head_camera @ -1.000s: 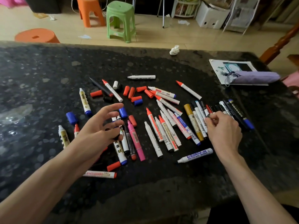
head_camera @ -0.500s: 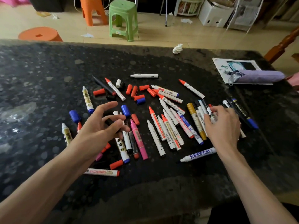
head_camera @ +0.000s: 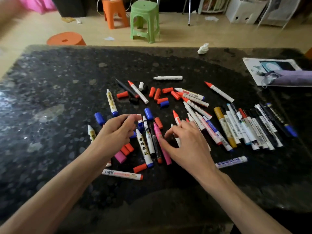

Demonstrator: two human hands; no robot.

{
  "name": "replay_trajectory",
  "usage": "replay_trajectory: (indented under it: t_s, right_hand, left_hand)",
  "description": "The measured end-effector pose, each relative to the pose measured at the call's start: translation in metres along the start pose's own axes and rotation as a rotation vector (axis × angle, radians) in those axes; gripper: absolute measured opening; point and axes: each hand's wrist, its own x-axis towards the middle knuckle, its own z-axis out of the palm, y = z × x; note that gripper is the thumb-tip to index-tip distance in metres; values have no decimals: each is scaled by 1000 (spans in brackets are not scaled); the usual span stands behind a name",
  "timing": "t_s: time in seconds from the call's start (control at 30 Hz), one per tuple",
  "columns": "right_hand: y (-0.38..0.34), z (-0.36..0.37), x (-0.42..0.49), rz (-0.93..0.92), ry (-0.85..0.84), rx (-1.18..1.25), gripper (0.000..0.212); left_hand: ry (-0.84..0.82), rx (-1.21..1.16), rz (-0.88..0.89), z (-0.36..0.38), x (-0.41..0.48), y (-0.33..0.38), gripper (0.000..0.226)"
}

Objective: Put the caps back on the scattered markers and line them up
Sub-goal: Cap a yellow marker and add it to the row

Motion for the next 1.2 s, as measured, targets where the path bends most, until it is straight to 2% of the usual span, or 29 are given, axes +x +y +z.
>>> replay_trajectory:
  t_s: [0.23,0.47,0.57,0.7,0.83,0.9,1.0,1.2]
  right_hand:
    - [-5,0,-2,2,-66,48,15]
    - [-19,1,-9,-21,-206,-55,26]
    - [-16,-5,-9,10,-232,-26,20]
    - [-6,-18,-6,86,-183,166,2]
    - [-3,-18,-3,83,-188,216,9]
    - [-11,-6,-3,50,-197,176,18]
    - [-26,14,-2,0,-122,69,22]
    - [-41,23,1,43,-26,-113,30]
  left_hand:
    - [-78,90,30,-15,-15,1,28]
    - [20,51,27,-18,-16,5,17]
    - [31,29,23,-19,-17,7,15]
    - [41,23,14,-20,-15,7,17]
    - [43,37,6,-19,-14,8,16]
    - [46,45,6,-17,-14,9,15]
    - [48,52,12,-15,-13,9,14]
    - [67,95,40,-19,-15,9,15]
